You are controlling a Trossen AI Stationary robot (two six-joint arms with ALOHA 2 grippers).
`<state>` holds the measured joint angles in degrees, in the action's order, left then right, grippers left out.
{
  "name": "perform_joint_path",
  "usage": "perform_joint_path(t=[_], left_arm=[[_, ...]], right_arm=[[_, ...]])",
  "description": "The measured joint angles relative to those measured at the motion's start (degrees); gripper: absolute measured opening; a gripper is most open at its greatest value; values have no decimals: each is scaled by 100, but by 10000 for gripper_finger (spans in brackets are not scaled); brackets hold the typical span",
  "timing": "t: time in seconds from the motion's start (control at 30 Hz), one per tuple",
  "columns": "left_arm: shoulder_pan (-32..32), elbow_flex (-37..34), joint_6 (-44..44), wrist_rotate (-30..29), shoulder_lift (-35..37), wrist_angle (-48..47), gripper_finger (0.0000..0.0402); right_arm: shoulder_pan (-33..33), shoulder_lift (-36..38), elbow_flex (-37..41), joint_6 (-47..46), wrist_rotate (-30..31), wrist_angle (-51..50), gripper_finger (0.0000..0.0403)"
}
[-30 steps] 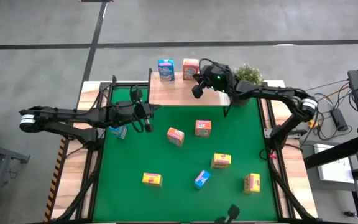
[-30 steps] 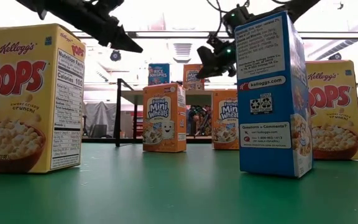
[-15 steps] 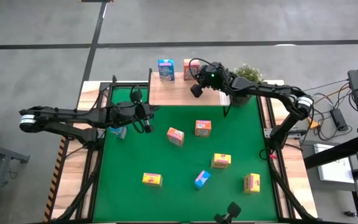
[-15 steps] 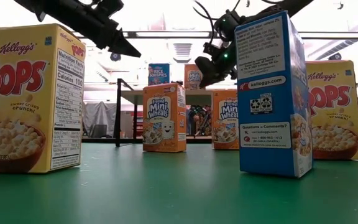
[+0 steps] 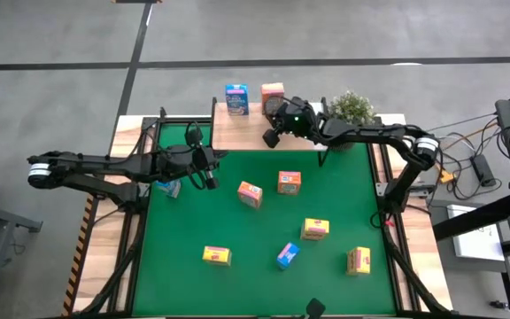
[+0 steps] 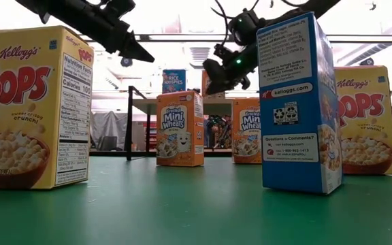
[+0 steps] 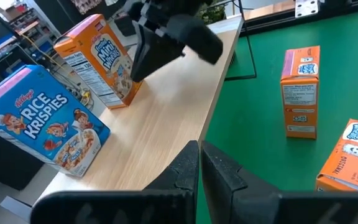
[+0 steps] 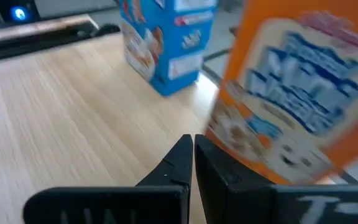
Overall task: Stack cereal on shelf
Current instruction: Adjust the orange cereal box on the shelf
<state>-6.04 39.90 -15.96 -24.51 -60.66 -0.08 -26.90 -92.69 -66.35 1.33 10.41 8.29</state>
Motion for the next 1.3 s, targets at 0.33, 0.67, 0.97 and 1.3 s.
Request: perform_joint_path(t=[0.33,0.67,0.97,1.3], left_arm=[[0,0,-1,0,0,-53,0],[0,0,12,0,0,-46,0],[0,2,18,0,0,-40,0],[0,2,20,2,0,-42,0]], right_arm=[[35,-463,-87,16,804,133,9],[24,-493,-90,21,799,417,9],[-54,-493,-90,121,753,589,9],[-50,-493,-90,193,743,654,9]])
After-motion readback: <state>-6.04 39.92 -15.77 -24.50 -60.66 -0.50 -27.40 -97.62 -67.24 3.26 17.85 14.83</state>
